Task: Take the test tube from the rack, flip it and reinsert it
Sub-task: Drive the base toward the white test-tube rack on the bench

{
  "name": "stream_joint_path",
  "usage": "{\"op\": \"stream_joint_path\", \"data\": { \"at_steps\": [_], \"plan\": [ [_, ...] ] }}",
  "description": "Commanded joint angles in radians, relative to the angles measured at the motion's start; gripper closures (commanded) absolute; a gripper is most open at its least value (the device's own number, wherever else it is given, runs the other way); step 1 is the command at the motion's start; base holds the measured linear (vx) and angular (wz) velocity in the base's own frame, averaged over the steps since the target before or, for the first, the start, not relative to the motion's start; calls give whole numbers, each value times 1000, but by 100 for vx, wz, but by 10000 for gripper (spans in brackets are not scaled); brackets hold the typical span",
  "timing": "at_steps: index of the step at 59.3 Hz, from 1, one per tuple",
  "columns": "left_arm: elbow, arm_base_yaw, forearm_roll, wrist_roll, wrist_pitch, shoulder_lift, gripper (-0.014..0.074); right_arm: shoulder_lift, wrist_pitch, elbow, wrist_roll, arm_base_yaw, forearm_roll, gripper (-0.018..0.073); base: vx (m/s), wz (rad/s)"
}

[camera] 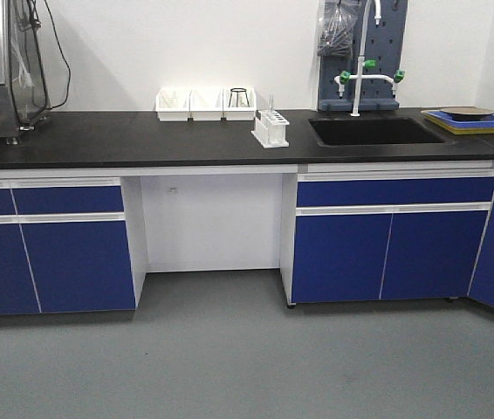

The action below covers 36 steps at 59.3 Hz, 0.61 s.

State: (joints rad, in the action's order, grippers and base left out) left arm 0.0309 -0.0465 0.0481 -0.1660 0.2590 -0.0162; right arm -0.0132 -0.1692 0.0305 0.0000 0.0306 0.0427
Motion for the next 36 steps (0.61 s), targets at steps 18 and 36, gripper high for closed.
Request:
{"op": "stream_joint_path", "data": {
  "at_steps": [18, 36],
  "plan": [
    [2, 8, -5, 0, -79, -11, 603, -7, 78, 1, 0, 7, -5, 571, 0, 0],
    [2, 8, -5, 0, -79, -11, 603, -7, 76, 1, 0, 7, -5, 571, 0, 0]
  ]
}}
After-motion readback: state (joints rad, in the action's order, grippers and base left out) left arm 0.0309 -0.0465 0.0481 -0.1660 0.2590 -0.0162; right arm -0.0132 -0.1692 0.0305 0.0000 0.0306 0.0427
